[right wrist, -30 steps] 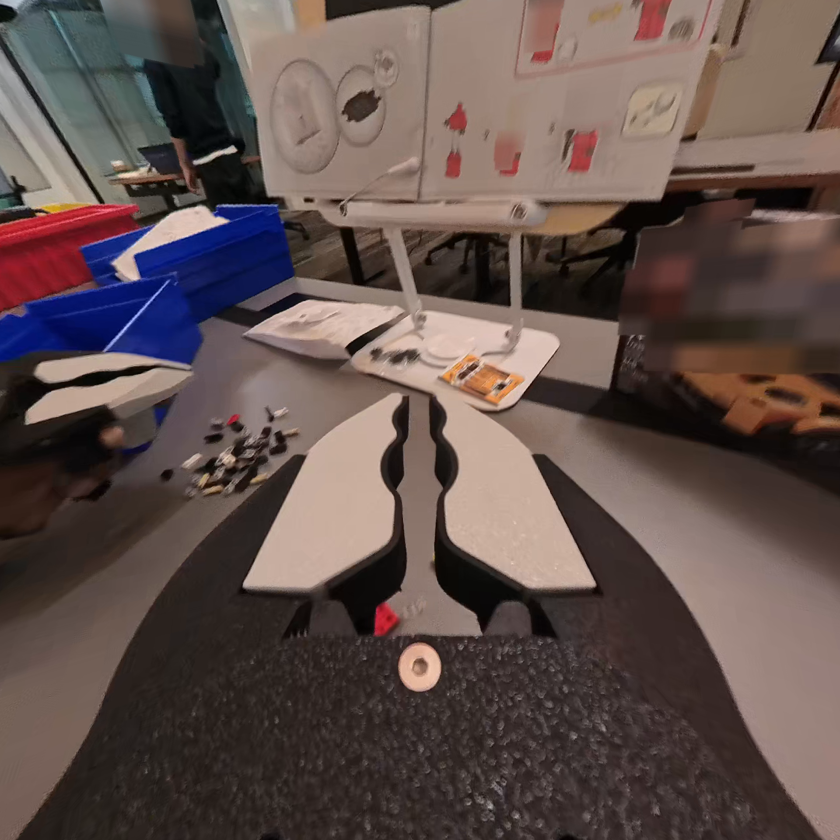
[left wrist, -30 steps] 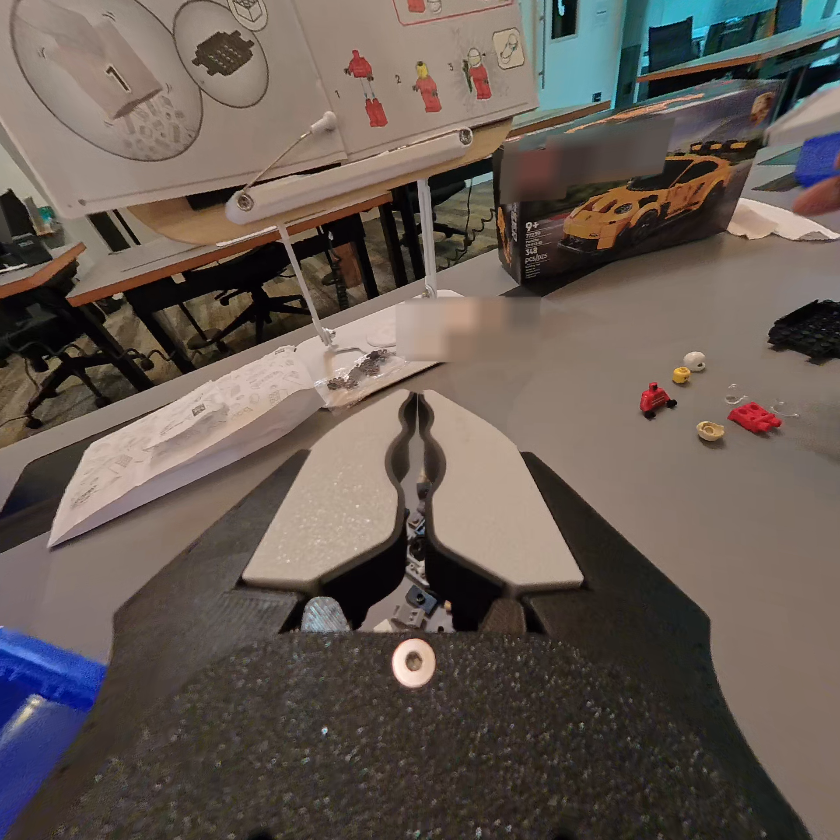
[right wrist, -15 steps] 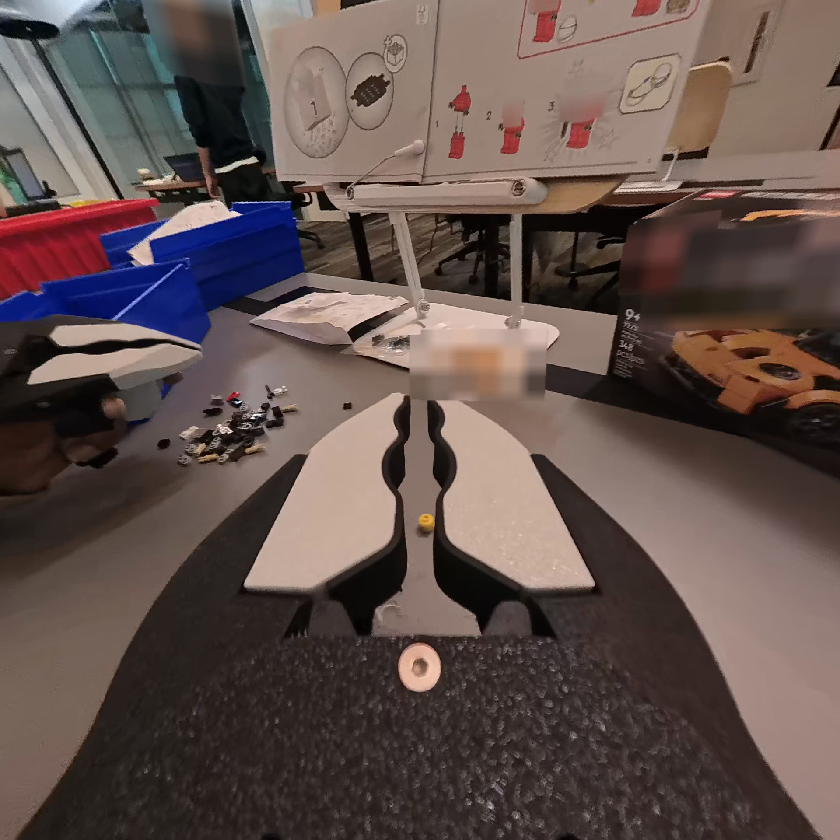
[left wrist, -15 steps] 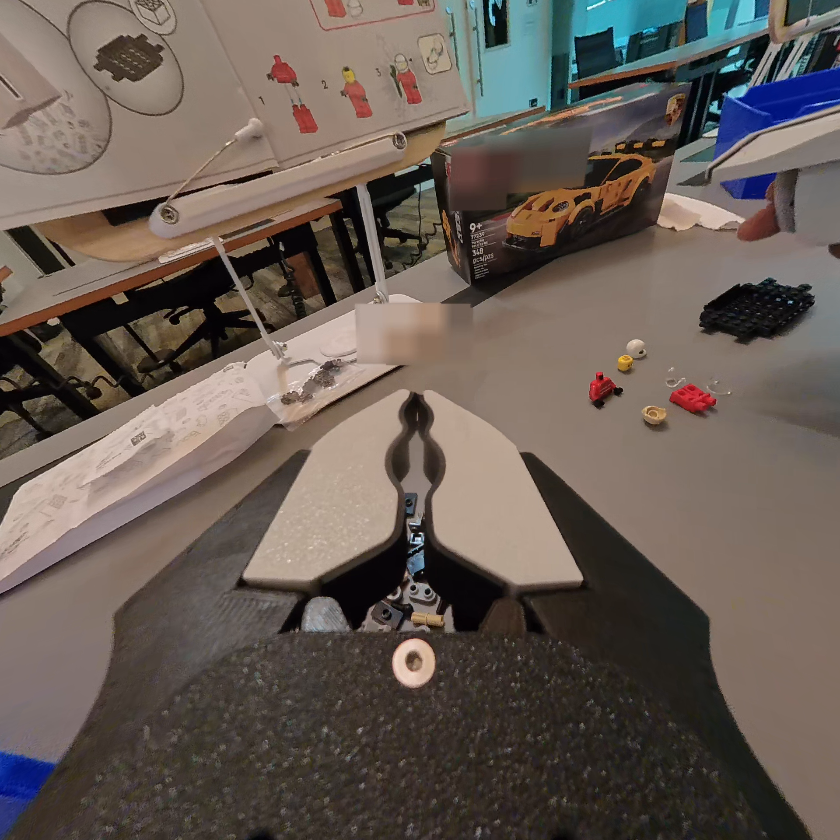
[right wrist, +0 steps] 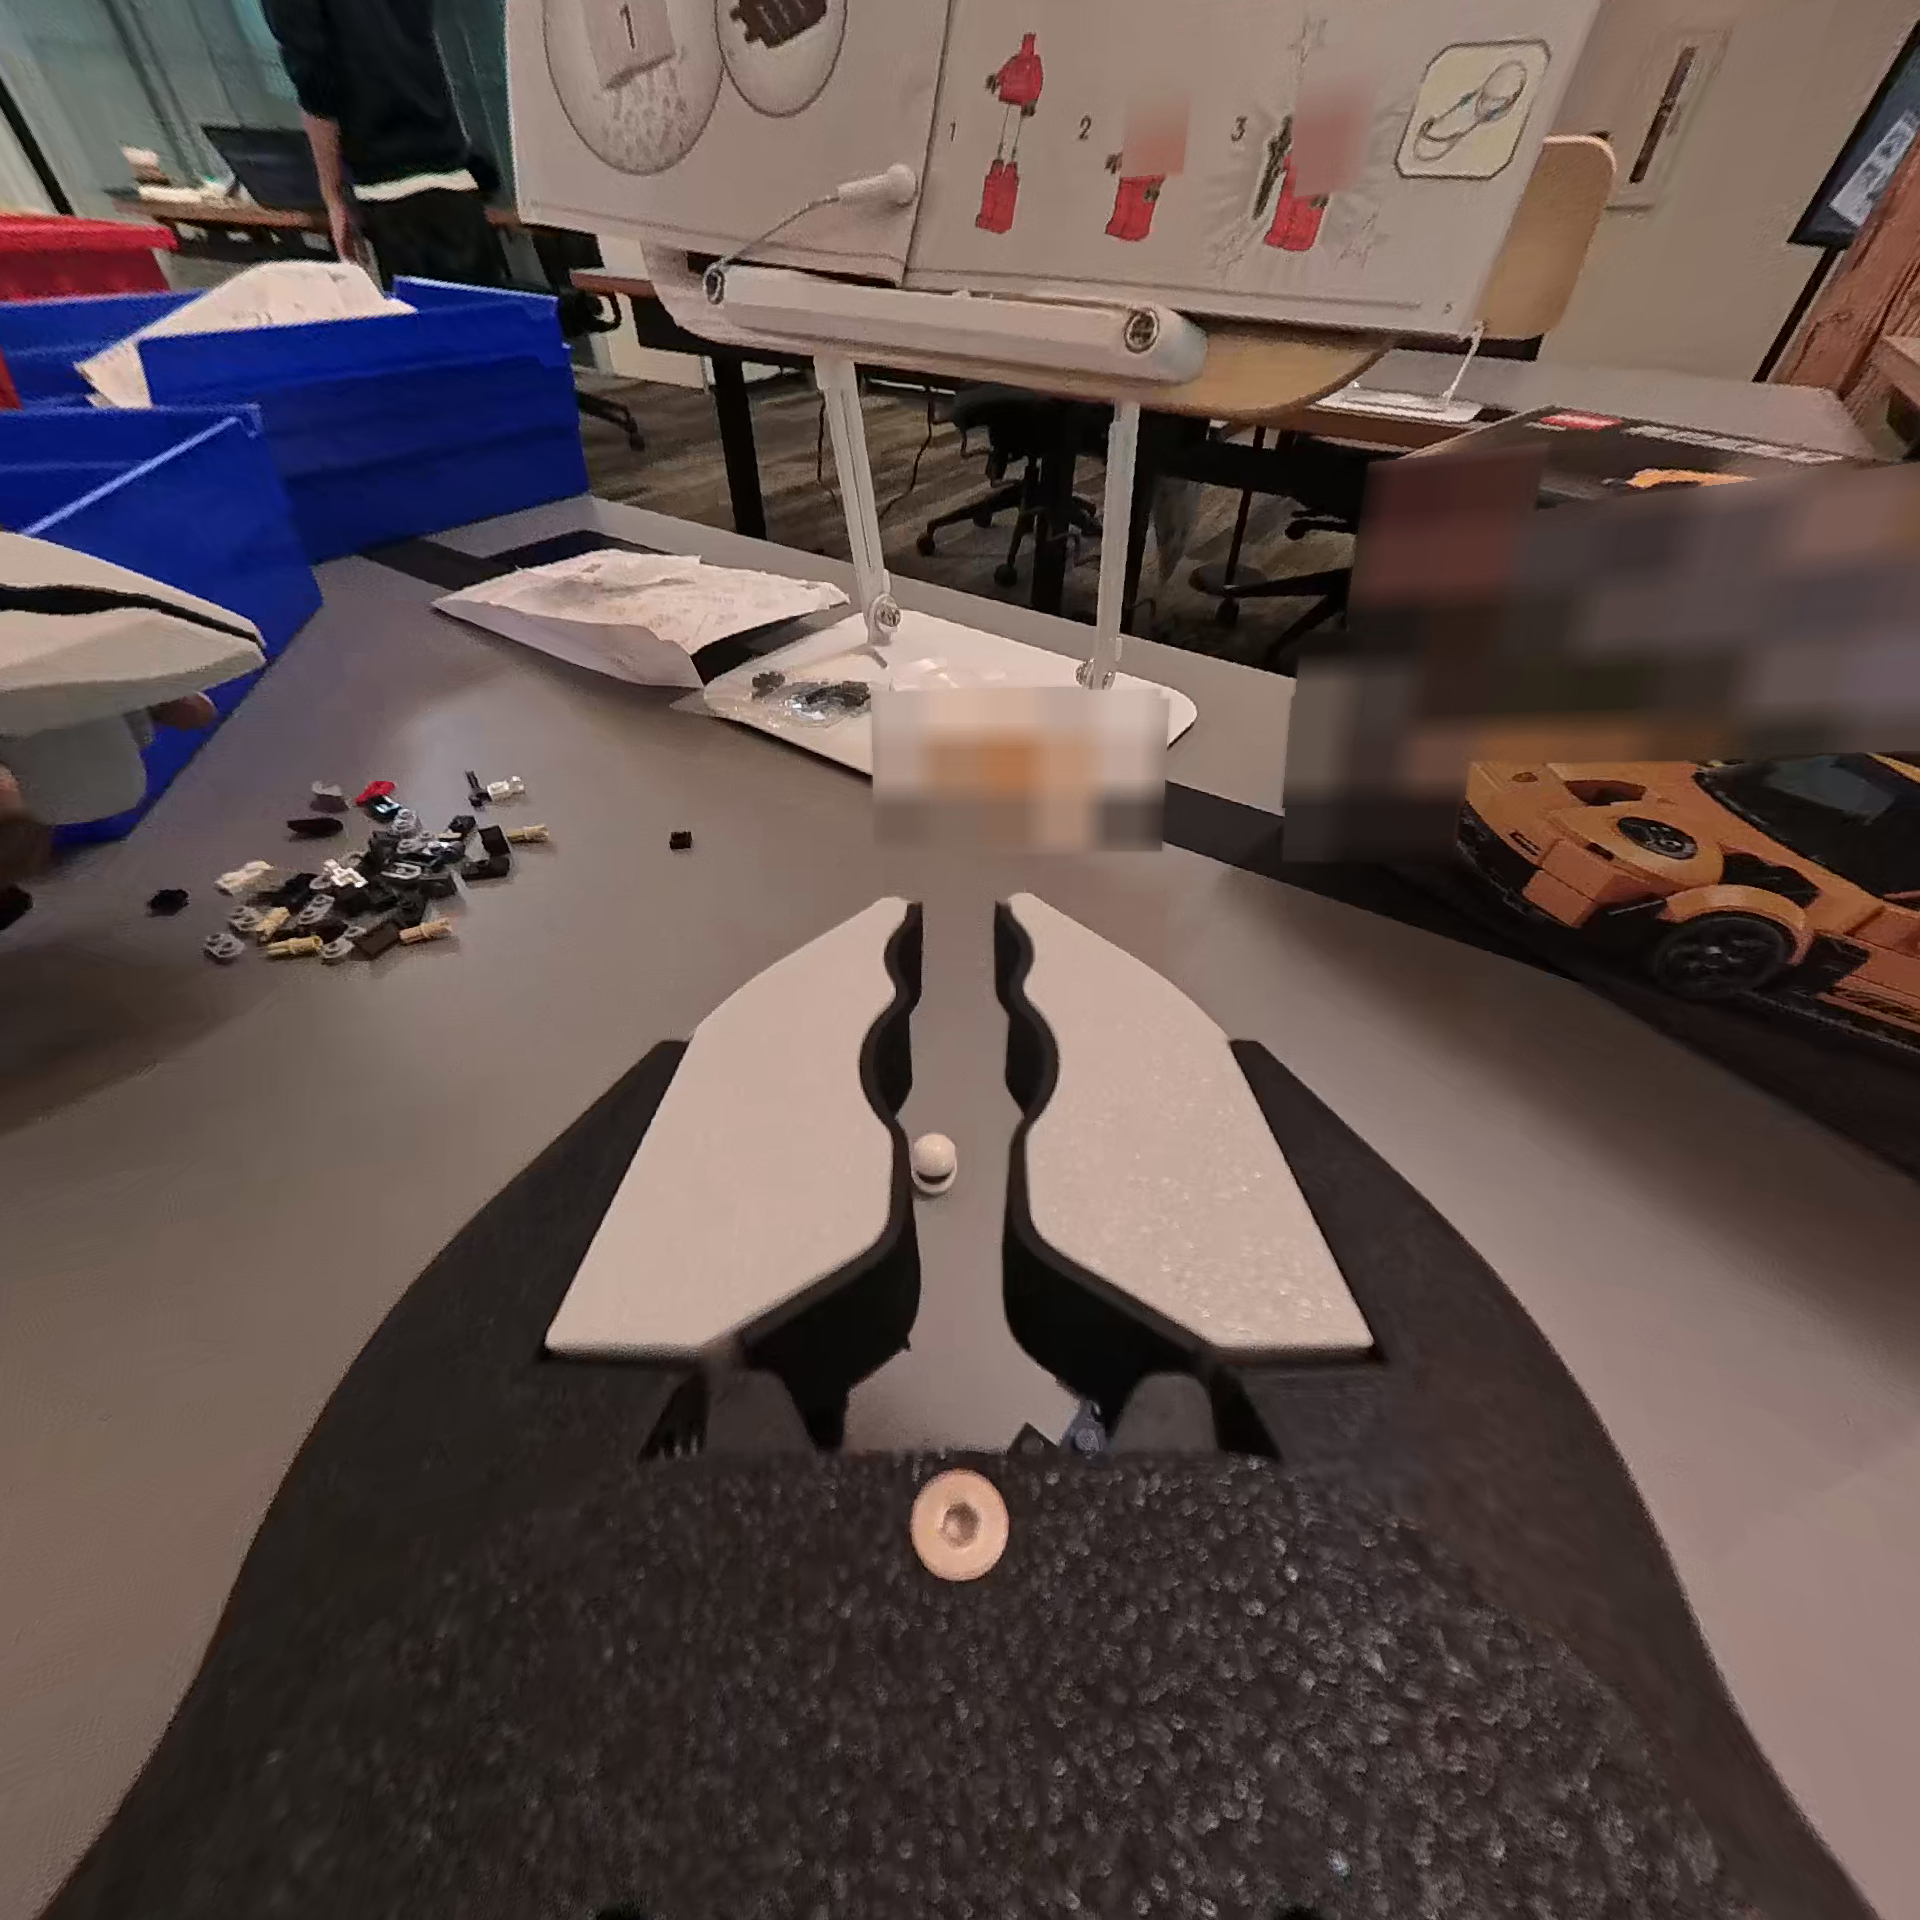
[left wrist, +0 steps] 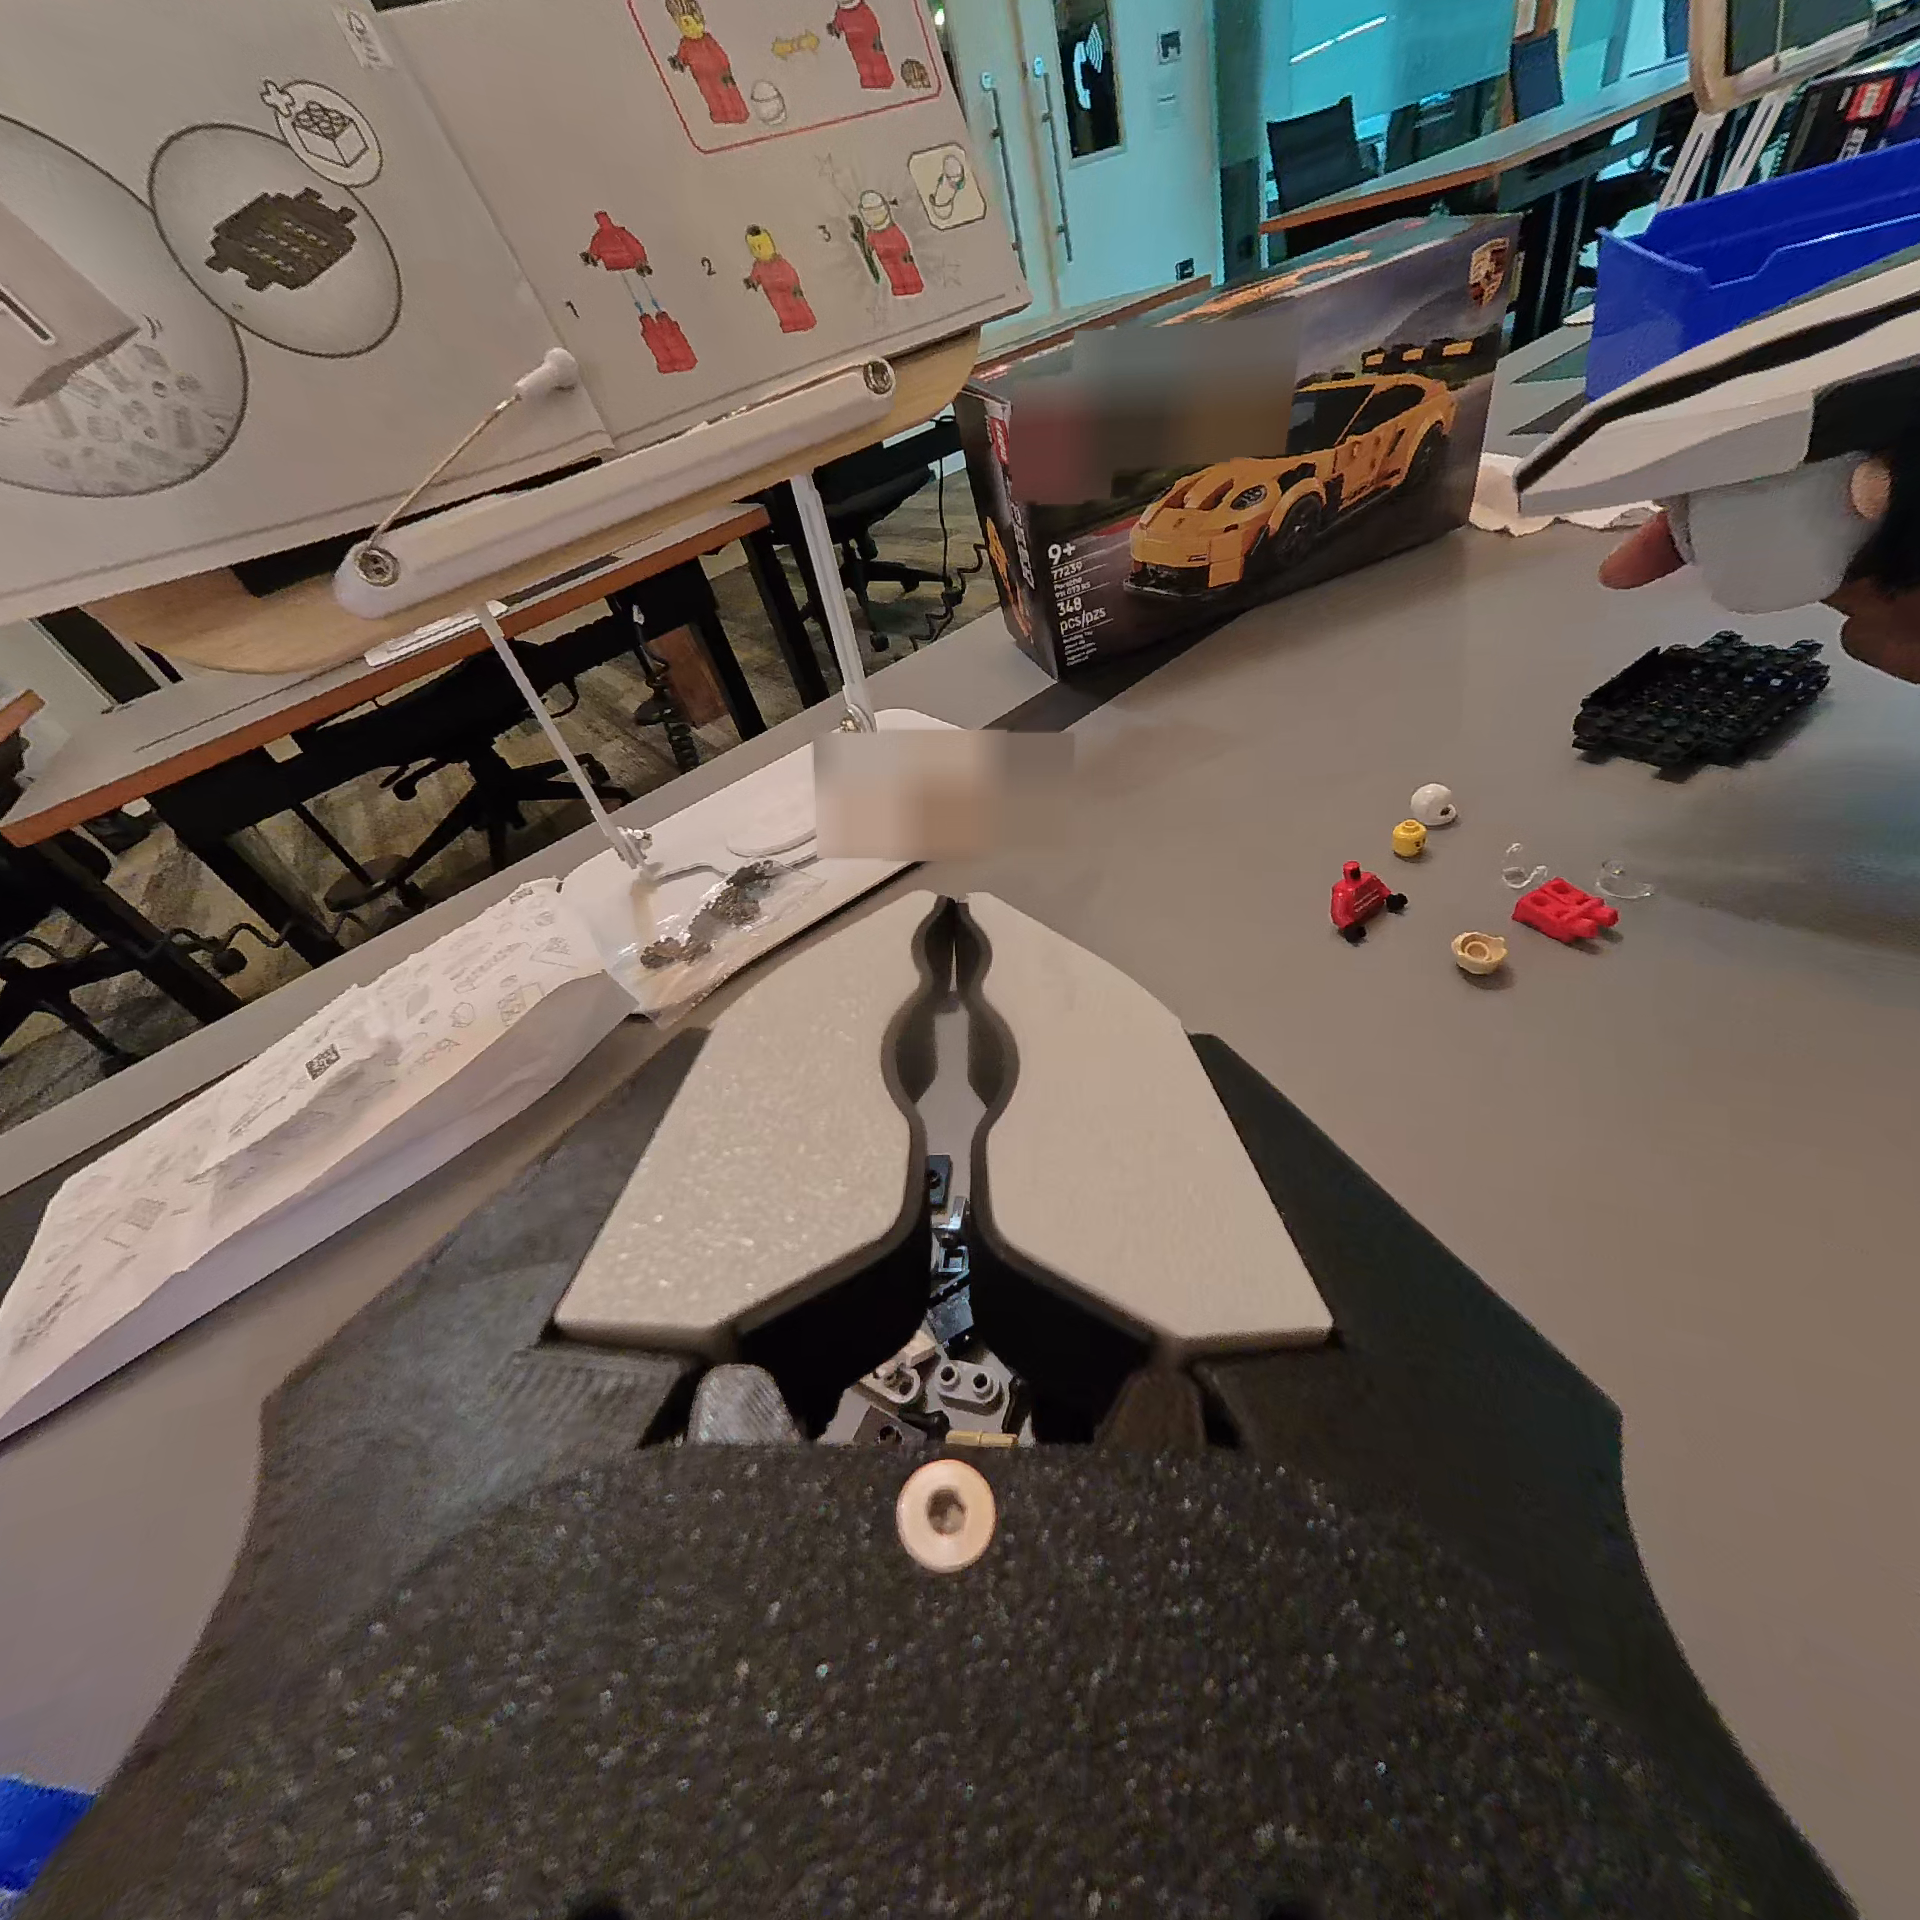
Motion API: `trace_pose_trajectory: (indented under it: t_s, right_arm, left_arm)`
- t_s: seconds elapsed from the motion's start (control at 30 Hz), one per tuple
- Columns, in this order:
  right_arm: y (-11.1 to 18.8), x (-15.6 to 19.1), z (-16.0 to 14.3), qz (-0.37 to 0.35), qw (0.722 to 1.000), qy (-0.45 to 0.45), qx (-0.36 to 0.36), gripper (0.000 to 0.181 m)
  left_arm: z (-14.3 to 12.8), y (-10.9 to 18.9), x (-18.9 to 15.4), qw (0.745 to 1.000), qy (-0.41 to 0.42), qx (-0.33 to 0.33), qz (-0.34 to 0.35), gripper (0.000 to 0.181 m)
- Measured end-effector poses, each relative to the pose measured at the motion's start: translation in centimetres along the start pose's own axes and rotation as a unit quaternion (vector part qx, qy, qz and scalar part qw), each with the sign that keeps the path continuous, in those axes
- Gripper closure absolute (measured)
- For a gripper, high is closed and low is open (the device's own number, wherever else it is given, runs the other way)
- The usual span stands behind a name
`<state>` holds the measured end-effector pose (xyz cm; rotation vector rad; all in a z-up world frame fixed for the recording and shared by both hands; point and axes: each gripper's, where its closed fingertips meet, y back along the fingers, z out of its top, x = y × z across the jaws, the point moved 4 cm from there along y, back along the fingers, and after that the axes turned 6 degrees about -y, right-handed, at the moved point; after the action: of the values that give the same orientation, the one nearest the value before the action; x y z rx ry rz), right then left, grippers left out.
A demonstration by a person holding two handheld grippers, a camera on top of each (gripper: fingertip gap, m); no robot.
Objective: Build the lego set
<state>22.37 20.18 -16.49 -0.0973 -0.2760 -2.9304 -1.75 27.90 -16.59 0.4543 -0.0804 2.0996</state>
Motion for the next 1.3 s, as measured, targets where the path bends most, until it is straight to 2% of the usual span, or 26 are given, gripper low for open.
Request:
trace_pose_trajectory:
  t_s: [0.13,0.33,0.47,0.63,0.77,0.93,1.07,1.3]
  right_arm:
    - [0.0,0.1,-0.4,0.019,0.999,0.013,0.026,0.167]
    - [-0.2,1.9,-3.5,0.122,0.979,0.046,0.160,0.164]
    - [-1.3,2.6,-4.4,0.175,0.954,0.113,0.216,0.166]
    - [-4.7,3.3,-5.0,0.199,0.910,0.230,0.282,0.164]
    - [-6.5,4.2,-6.1,0.228,0.882,0.238,0.336,0.162]
    - [-6.9,4.8,-6.6,0.225,0.881,0.254,0.331,0.173]
    - [-6.2,5.2,-6.0,0.240,0.886,0.242,0.314,0.173]
    - [-6.2,5.2,-6.7,0.248,0.875,0.247,0.335,0.173]
  left_arm:
    - [0.1,0.0,-0.3,1.000,-0.001,-0.001,-0.004,0.181]
    - [0.0,-0.1,-0.6,1.000,-0.014,0.004,-0.010,0.181]
    - [-0.3,-0.3,-1.1,1.000,-0.015,0.011,-0.018,0.181]
    - [-0.2,-0.4,-1.5,0.999,-0.020,0.011,-0.027,0.181]
    - [-0.2,-0.3,-1.7,0.999,-0.024,0.014,-0.032,0.181]
    - [-0.3,-0.5,-1.8,0.999,-0.032,0.015,-0.041,0.181]
    - [-0.4,-0.7,-2.2,0.998,-0.027,0.018,-0.055,0.181]
    - [-0.8,-0.9,-2.8,0.997,-0.033,0.028,-0.065,0.181]
